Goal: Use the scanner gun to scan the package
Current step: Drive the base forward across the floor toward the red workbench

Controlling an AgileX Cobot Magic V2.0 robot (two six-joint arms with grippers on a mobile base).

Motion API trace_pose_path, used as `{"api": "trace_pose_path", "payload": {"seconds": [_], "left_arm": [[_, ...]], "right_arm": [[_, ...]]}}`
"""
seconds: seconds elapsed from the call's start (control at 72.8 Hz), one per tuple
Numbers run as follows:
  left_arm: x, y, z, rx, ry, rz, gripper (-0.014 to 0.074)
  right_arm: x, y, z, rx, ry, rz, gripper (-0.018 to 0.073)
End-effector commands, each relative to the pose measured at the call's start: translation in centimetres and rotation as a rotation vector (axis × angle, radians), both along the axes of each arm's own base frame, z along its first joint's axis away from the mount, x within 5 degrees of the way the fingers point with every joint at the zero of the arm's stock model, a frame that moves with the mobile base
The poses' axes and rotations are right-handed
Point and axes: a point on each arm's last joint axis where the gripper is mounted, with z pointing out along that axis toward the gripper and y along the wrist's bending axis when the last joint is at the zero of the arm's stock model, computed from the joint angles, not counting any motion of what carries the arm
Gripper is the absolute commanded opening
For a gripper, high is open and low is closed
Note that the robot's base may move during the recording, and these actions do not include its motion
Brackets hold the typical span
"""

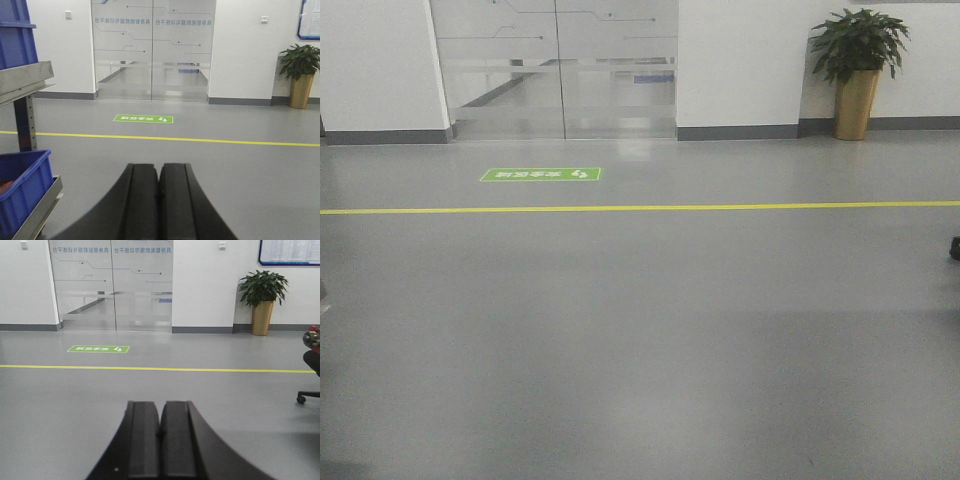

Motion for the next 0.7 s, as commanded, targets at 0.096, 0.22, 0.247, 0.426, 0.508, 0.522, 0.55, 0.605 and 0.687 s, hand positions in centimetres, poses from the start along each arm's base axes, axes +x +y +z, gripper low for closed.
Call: {"api": "trace_pose_path", "payload": {"seconds": [0.096,0.22,0.247,0.426,0.508,0.522,0.55,0.605,0.687], "left_arm": [[-0.06,-0.01,0.29,0.0,-0.027,-0.001,-0.0111],[-0.06,-0.01,0.29,0.0,-0.027,-0.001,-0.0111],[-0.06,-0.01,0.29,0.0,-0.027,-0.001,-0.0111],[-0.06,-0.01,0.29,0.0,-0.027,-0.001,-0.0111],[-0.06,-0.01,0.29,0.0,-0.027,-0.001,-0.0111],[-0.06,-0.01,0.29,0.0,-0.027,-0.001,-0.0111],[-0.06,-0.01,0.29,0.0,-0.027,-0.001,-0.0111],[-0.06,-0.01,0.29,0.0,-0.027,-0.001,-0.0111],[-0.06,-0.01,0.29,0.0,-0.027,-0.001,-0.0111]], "right_arm": [[-0.03,-0.01,0.17,-0.007,-0.018,-0.002,-0.0169],[-0.03,-0.01,0.17,-0.007,-0.018,-0.002,-0.0169],[-0.03,-0.01,0.17,-0.007,-0.018,-0.002,-0.0169],[-0.03,-0.01,0.17,-0.007,-0.018,-0.002,-0.0169],[-0.03,-0.01,0.17,-0.007,-0.018,-0.002,-0.0169],[-0.03,-0.01,0.17,-0.007,-0.018,-0.002,-0.0169],[-0.03,-0.01,0.17,-0.007,-0.018,-0.002,-0.0169],[-0.03,-0.01,0.17,-0.007,-0.018,-0.002,-0.0169],[-0.03,-0.01,0.17,-0.007,-0.018,-0.002,-0.0169]]}}
